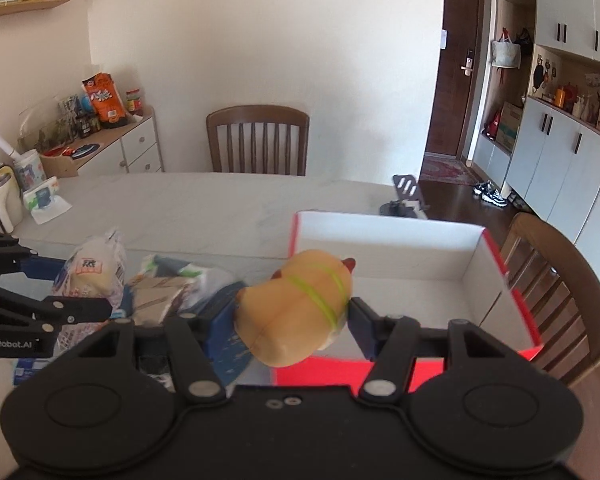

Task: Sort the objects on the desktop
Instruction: 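Carry the yellow toy and the bread bag over the red shoebox with both grippers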

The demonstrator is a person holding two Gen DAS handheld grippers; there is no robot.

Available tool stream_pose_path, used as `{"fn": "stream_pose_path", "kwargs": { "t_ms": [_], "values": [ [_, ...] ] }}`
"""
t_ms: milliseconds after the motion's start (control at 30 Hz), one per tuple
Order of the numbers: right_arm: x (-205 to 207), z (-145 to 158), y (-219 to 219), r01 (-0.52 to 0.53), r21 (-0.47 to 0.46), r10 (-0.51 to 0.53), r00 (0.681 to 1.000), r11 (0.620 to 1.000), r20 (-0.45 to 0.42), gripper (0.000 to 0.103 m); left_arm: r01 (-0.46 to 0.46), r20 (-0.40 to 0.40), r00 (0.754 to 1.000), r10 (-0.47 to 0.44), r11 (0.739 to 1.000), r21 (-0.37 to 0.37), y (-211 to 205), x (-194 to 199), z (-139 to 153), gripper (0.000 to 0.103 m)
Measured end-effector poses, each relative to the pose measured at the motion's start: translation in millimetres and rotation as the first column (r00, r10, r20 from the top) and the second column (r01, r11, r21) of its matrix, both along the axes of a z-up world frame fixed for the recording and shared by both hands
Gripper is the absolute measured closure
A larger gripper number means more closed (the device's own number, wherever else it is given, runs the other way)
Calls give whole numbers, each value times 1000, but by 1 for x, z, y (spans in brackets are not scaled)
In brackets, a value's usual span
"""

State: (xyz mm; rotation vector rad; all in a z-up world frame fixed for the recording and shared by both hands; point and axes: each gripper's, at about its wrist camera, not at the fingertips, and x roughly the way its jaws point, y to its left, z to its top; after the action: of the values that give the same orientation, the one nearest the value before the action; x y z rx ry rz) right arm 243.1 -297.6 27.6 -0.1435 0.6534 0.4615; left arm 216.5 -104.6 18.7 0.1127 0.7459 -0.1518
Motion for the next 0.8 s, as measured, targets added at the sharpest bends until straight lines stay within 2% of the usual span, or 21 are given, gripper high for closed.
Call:
{"fn": "stream_pose_path", "kwargs": {
  "t_ms": [400,800],
  "values": [
    [60,1,-52,50,3,-50,998,999,-29,42,87,-10,996,-87,996,27,-71,70,6,53],
    [112,-28,-84,110,-45,-113,990,993,-84,42,195,-90,978,-186,975,103,-126,128,-23,52]
  ]
}}
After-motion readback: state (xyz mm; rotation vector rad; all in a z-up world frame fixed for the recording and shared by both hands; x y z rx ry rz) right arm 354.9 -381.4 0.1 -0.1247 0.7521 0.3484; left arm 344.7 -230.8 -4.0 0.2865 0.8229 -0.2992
